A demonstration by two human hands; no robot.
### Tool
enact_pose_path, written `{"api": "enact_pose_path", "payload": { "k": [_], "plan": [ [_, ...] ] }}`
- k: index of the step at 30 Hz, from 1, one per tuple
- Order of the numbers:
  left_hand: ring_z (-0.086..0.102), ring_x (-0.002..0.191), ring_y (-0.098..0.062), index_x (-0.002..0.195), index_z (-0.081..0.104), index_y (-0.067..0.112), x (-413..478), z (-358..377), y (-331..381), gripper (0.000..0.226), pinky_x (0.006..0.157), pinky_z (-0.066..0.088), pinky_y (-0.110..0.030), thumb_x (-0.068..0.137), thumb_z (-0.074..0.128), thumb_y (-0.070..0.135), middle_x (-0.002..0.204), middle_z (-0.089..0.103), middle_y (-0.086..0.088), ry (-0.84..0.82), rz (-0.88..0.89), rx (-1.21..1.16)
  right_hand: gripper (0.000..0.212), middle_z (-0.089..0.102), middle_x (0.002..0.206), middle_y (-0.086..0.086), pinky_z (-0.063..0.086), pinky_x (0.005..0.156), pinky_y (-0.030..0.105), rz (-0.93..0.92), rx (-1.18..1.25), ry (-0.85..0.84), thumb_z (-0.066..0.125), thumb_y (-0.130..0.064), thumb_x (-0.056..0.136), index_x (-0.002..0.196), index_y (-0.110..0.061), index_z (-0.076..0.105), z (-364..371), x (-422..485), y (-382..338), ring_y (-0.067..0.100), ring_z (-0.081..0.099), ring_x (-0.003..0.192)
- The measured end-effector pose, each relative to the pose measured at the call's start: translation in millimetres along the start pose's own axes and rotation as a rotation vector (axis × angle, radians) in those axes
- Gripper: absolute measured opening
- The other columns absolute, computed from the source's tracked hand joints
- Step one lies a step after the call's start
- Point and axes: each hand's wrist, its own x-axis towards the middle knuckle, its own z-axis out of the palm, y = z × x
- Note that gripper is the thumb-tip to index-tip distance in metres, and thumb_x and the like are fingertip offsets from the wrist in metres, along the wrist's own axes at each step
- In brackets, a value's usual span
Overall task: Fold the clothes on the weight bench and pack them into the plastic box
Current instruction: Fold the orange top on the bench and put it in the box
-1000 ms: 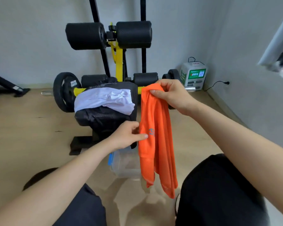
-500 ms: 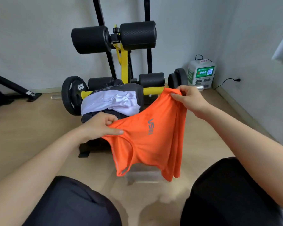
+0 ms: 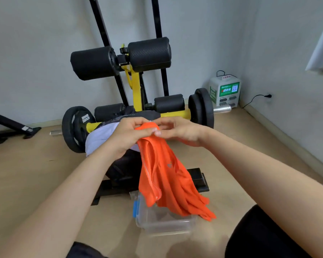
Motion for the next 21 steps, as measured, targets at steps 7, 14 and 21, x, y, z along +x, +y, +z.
{"api": "enact_pose_path", "payload": {
  "k": [7, 14, 21],
  "plan": [
    [0.073, 0.082, -0.025, 0.109, 0.068, 0.006, 7.9, 14.4, -20.9, 0.030, 0.069, 0.061, -0.038, 0.084, 0.079, 0.020, 0.097, 0.076, -0.013, 0.233, -0.114, -0.289, 0.018, 0.070, 0.090, 0.018, 0.055, 0.080, 0.038, -0.056, -0.044, 0.240, 0.077, -0.015, 0.085, 0.089, 0.001, 0.069, 11.0, 14.7, 10.2, 0.022, 0.064, 0.081],
    [0.074, 0.098, -0.025, 0.116, 0.068, 0.015, -2.1, 32.0, -37.5, 0.040, 0.089, 0.059, -0.036, 0.080, 0.082, 0.025, 0.104, 0.077, -0.011, -0.101, -0.068, -0.127, 0.016, 0.068, 0.074, 0.006, 0.051, 0.059, 0.022, -0.200, 0.118, 0.532, 0.072, -0.011, 0.089, 0.077, -0.014, 0.062, -6.5, 10.9, 1.2, 0.012, 0.062, 0.062],
    [0.074, 0.092, -0.013, 0.099, 0.074, 0.022, 0.7, 47.2, -73.6, 0.037, 0.088, 0.058, -0.046, 0.066, 0.075, 0.041, 0.095, 0.078, 0.006, -0.253, -0.034, 0.383, 0.010, 0.067, 0.071, 0.006, 0.053, 0.056, 0.023, -0.246, 0.207, 0.737, 0.071, -0.013, 0.090, 0.090, -0.005, 0.065, -28.8, -5.7, -7.0, 0.012, 0.063, 0.058]
  ]
}}
